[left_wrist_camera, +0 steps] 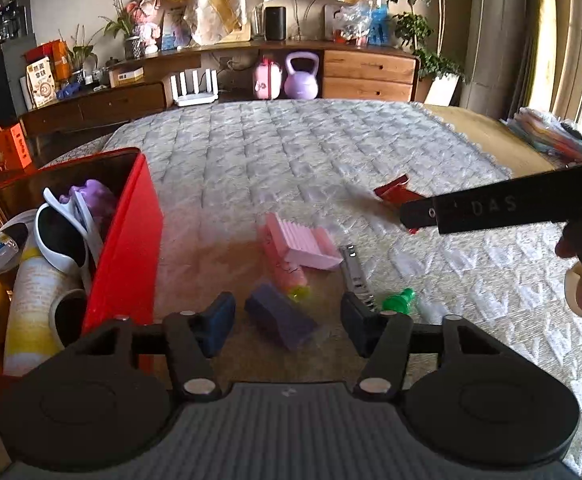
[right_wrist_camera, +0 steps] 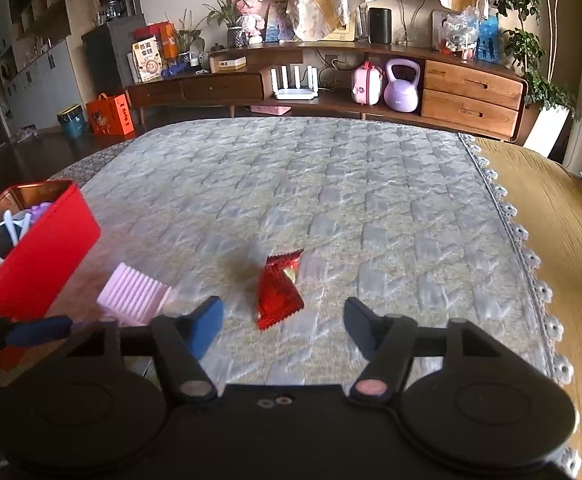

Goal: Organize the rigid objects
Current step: 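Grasp the purple block with the left tool while the right tool grasps the red snack packet, then carry the purple block with the left tool to the tin while the right tool carries the packet there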

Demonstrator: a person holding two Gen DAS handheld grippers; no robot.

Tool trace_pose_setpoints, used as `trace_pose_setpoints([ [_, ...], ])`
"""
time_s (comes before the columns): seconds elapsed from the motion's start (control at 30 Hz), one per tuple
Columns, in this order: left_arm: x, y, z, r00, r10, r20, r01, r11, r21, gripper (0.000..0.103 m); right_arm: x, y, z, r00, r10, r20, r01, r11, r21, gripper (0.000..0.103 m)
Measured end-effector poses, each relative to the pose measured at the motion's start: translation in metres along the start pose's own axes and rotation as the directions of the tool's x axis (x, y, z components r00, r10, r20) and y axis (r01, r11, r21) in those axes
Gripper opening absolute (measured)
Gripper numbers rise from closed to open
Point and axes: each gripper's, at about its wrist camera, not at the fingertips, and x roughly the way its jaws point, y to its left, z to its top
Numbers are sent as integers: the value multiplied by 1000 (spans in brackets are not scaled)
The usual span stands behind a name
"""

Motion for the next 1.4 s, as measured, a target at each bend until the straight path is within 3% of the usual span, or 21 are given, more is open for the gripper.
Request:
trace_pose_setpoints([
  [0.23,-1,5,-1,1000,8,2,-8,1000,-23,38,18,9,4,1000,-19,-9,18,999,-26,41],
  [0.37,-3,6,-1,1000,13,2,-13,1000,-16,38,18,15,1,999,-41,7,41,998,-38,24],
  [0.47,-2,5,0,1000,11,-2,-11,1000,-17,38,12,16,0,999,-48,21,48,998,-28,19],
  [1.13,-42,13,2,999,-49,-18,49,999,-21,38,-83,45,-15,998,4,55,-3,1000,-10,16],
  [1.4,-80,28,2,997,-80,-7,80,996,-34,38,-124,68,-20,996,46,72,-45,999,-15,16],
])
